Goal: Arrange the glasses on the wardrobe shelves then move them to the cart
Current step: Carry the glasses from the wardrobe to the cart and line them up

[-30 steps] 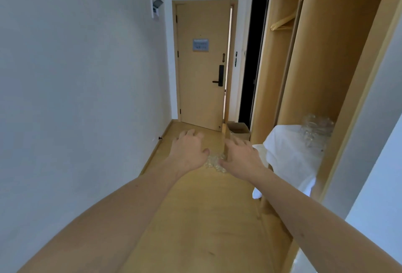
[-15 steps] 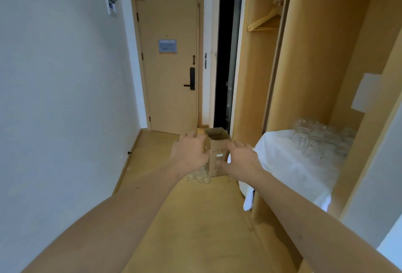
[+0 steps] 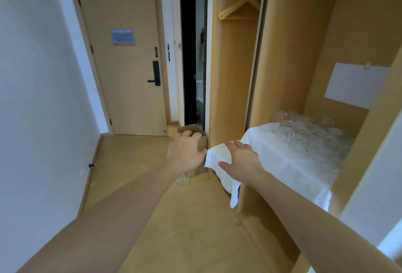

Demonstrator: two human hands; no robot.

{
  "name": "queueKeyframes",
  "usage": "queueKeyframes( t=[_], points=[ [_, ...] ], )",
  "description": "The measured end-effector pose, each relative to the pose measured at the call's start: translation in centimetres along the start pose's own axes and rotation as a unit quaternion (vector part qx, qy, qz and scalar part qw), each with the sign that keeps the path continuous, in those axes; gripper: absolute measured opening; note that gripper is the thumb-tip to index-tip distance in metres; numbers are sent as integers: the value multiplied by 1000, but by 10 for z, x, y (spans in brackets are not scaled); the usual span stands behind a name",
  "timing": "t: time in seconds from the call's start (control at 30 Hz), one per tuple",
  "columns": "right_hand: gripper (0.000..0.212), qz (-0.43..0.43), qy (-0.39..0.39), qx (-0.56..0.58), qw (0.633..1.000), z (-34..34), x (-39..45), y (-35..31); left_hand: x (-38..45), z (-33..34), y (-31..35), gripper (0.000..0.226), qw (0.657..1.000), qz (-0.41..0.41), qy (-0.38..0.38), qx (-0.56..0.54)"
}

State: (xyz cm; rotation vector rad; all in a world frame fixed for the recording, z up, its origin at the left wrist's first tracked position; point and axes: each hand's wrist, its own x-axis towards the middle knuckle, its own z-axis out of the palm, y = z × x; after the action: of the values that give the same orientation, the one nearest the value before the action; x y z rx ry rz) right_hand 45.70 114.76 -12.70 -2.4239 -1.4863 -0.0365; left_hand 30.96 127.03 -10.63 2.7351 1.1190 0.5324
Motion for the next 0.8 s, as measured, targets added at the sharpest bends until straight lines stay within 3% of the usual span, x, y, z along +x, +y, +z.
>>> queueKeyframes(
  t=[0.13, 0.33, 0.8],
  points=[
    [69, 28, 0, -5, 1000, 7, 28, 22, 39, 20, 11, 58, 999, 25, -22, -3],
    [57, 46, 28, 7, 999, 16, 88, 63, 107, 47, 28, 53, 998, 52, -27, 10],
    [64, 84, 36, 31, 995, 24, 222, 169, 275, 120, 91, 59, 994, 91, -56, -3]
  ],
)
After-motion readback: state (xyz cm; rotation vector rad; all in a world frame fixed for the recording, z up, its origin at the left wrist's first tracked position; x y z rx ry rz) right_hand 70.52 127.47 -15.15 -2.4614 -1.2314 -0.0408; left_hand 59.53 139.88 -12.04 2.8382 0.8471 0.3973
